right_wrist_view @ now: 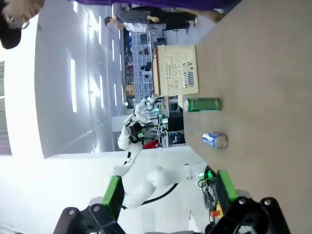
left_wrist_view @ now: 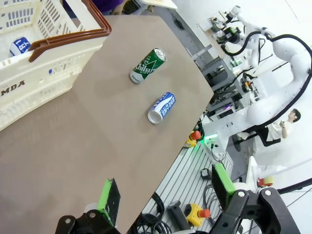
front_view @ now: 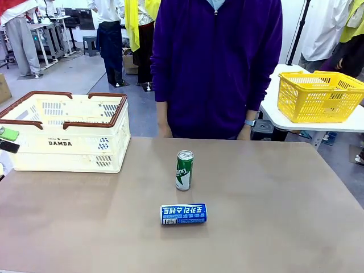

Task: Place the drinks into the Shopping basket.
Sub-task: Pick up one drink and place it into the Shopping basket.

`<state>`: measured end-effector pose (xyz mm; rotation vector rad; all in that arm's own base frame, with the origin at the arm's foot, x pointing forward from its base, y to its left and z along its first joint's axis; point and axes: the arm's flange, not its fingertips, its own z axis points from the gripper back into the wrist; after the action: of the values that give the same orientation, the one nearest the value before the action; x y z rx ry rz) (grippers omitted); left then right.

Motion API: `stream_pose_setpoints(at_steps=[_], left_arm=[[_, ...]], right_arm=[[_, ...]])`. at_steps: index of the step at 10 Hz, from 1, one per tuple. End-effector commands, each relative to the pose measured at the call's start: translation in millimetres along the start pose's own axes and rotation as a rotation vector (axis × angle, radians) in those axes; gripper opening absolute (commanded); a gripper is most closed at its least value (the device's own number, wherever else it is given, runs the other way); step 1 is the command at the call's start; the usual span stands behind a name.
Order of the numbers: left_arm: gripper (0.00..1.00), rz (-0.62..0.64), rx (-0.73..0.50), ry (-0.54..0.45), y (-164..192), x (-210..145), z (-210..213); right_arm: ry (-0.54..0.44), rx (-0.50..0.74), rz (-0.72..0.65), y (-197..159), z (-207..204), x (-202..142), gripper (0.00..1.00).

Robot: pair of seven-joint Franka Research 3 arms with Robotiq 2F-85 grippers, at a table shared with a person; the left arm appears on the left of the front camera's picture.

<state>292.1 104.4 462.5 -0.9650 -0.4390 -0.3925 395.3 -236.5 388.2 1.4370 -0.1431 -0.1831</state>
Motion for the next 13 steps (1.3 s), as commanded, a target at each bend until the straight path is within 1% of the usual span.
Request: stream_pose_setpoints(at_steps=[1,4,5,6,7,8,9,10,12,13], left_arm=[[1.00,0.001,-0.012,-0.014,-2,2,-1],[1.00,0.001,-0.012,-0.014,-2,2,-1],[1.00,0.000,0.000,0.000,0,0,0],[1.00,0.112,0.105,0.071,-55,10,7],[1.00,0.116,0.236,0.202,-118,35,-8],[1.00,0.104,0.374,0.267,-176,74,-40],[1.00,0.076,0.480,0.369,-218,110,-79],[1.00,0.049,0.566,0.498,-252,143,-127],[1.00,0.016,0.769,0.580,-303,203,-240],[1.00,0.020,0.842,0.576,-319,216,-287]], right_arm=[[0.017,-0.007,0.009,24,8,-2,1.00],[0.017,-0.007,0.009,24,8,-2,1.00],[0.017,-0.007,0.009,24,8,-2,1.00],[0.017,-0.007,0.009,24,8,-2,1.00],[0.017,-0.007,0.009,24,8,-2,1.00],[0.017,-0.007,0.009,24,8,-2,1.00],[0.017,-0.007,0.009,24,8,-2,1.00],[0.017,-0.007,0.009,24,8,-2,1.00],[0.017,-0.007,0.009,24,8,-2,1.00],[0.017,-0.007,0.009,24,8,-2,1.00]])
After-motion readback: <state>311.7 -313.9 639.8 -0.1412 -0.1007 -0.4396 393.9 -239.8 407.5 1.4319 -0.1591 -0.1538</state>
